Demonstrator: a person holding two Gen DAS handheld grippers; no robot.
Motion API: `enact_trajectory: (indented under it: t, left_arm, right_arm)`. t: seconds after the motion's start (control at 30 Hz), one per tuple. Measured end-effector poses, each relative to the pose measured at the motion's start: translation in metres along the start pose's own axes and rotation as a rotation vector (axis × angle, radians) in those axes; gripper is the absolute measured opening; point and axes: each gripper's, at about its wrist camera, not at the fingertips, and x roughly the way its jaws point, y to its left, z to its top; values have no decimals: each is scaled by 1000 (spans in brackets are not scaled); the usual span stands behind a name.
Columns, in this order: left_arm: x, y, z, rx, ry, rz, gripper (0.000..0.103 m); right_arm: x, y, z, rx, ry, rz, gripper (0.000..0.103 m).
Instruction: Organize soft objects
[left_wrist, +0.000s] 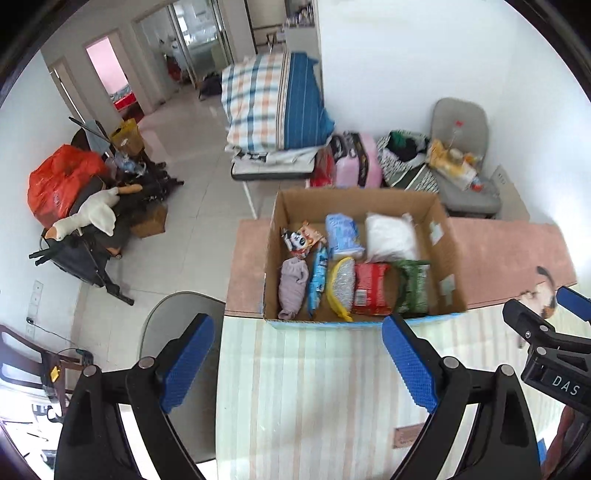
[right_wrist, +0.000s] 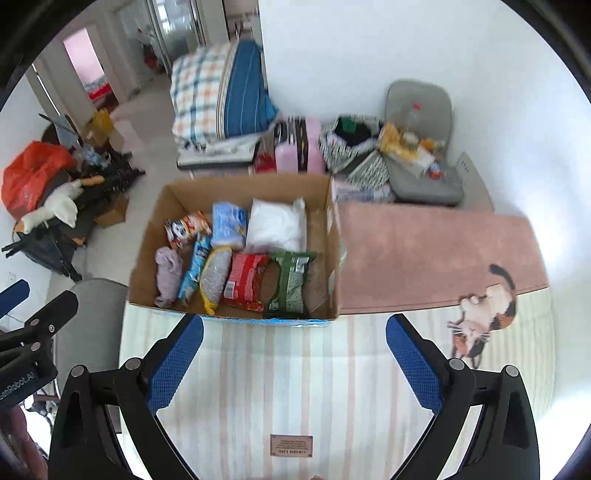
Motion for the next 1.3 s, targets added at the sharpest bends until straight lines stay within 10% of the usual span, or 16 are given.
enact_trajectory:
  t: [0.6, 1.3]
  left_arm:
    - [-140, -1, -49, -36, -104, -106, 93]
    - [-160, -2, -49, -38, -159, -83, 93]
  right_arm:
    - [-205, -12, -68, -35, -223, -1, 101]
    - [-224, -17, -67, -29, -260, -33, 101]
